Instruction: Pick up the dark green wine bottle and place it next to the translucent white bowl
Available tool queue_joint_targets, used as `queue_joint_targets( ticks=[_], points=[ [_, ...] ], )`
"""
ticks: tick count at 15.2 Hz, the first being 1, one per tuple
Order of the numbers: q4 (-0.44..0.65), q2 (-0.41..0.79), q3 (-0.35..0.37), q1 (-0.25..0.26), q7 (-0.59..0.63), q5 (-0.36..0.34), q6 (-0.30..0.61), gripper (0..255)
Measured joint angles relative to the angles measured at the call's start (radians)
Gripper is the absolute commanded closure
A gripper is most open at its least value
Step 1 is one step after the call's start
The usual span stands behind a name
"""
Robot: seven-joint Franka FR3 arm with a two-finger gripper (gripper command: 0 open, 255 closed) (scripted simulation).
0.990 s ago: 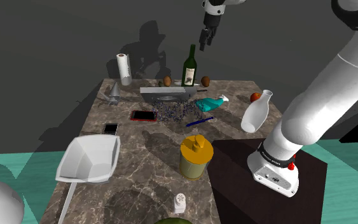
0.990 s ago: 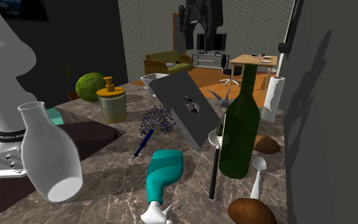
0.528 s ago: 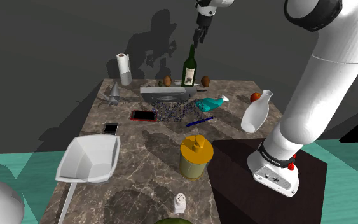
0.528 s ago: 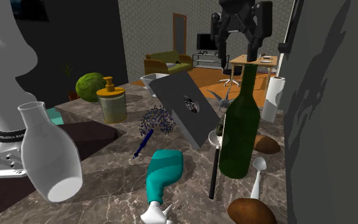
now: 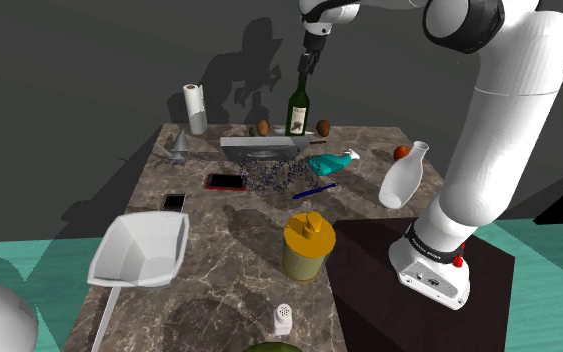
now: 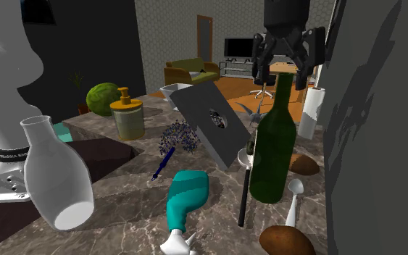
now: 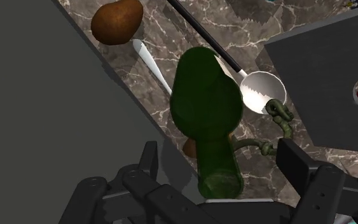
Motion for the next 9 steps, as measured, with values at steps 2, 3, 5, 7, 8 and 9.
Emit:
queue_joint_targets(
  ticks=[2,3,5,7,8,9],
  points=[
    [-0.011,0.005,0.001,0.000,-0.001,0.002,0.016,0],
    [-0.013,0.006,0.001,0.001,-0.001,0.002,0.018,0],
    [-0.014,0.006,0.001,0.001,-0.001,0.003,0.020,0],
    [-0.015,0.006,0.001,0.001,-0.001,0.003,0.021,0],
    [-0.015,0.006,0.001,0.001,-0.001,0.003,0.021,255],
    [-0.015,0.006,0.001,0.001,-0.001,0.003,0.021,255]
  ],
)
